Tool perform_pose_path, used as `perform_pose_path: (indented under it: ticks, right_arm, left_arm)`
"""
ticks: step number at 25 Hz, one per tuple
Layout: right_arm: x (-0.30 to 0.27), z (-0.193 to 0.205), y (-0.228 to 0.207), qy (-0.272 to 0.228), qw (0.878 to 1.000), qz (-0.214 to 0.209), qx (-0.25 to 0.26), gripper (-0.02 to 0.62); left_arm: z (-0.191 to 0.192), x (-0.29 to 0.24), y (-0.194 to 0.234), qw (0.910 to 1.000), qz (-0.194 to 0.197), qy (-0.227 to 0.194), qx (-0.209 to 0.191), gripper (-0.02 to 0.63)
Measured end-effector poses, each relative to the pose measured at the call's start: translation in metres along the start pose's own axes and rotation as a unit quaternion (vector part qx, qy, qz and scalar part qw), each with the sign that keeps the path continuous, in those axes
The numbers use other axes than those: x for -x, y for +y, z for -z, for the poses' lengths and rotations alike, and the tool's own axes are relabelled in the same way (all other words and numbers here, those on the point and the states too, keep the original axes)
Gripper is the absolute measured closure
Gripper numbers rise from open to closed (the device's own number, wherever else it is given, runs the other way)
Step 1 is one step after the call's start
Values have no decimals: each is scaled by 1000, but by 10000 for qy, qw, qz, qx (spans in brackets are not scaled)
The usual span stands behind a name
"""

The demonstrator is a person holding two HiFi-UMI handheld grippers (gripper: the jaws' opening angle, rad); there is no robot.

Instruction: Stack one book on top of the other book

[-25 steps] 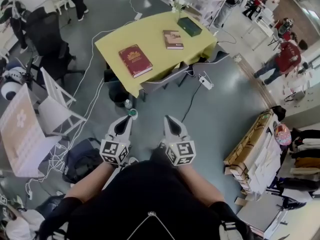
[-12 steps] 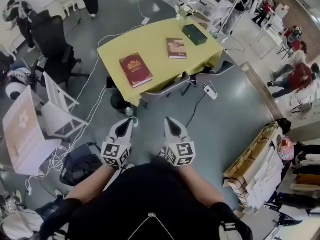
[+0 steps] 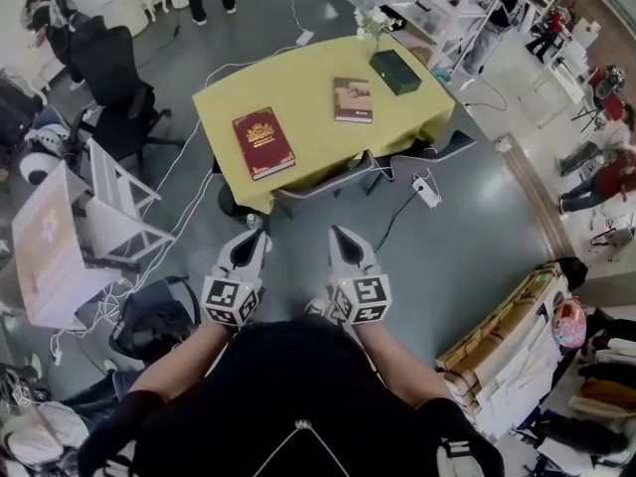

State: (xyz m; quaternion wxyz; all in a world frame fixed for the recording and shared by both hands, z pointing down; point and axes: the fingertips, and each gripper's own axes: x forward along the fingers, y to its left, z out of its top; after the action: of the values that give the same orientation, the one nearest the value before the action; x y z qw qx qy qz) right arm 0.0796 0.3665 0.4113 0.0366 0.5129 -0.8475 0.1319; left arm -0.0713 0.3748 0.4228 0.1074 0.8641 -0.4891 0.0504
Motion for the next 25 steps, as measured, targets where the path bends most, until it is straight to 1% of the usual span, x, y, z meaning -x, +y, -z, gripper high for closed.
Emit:
perform_pose_path:
  ticks: [5,9,16,25]
  right_arm:
    - [0,-1,-37,12,9999,-43,-100,592]
    - [1,-1,-67,-9,9999,31,-146,594]
    - [-8,-7,-105,-33,9995,176,-256,592]
    - [-34,-6,-146,90,9986,456,-262,592]
  left_arm:
    - [-4,-26,-12,9998,-146,75,-82,599]
    - [-5,-43,-20,9997,-190,142,-50,599]
    - [-9,-80,-33,9996,-53,253,-98,599]
    - [-8,-143,-22,9996,184,218,15,599]
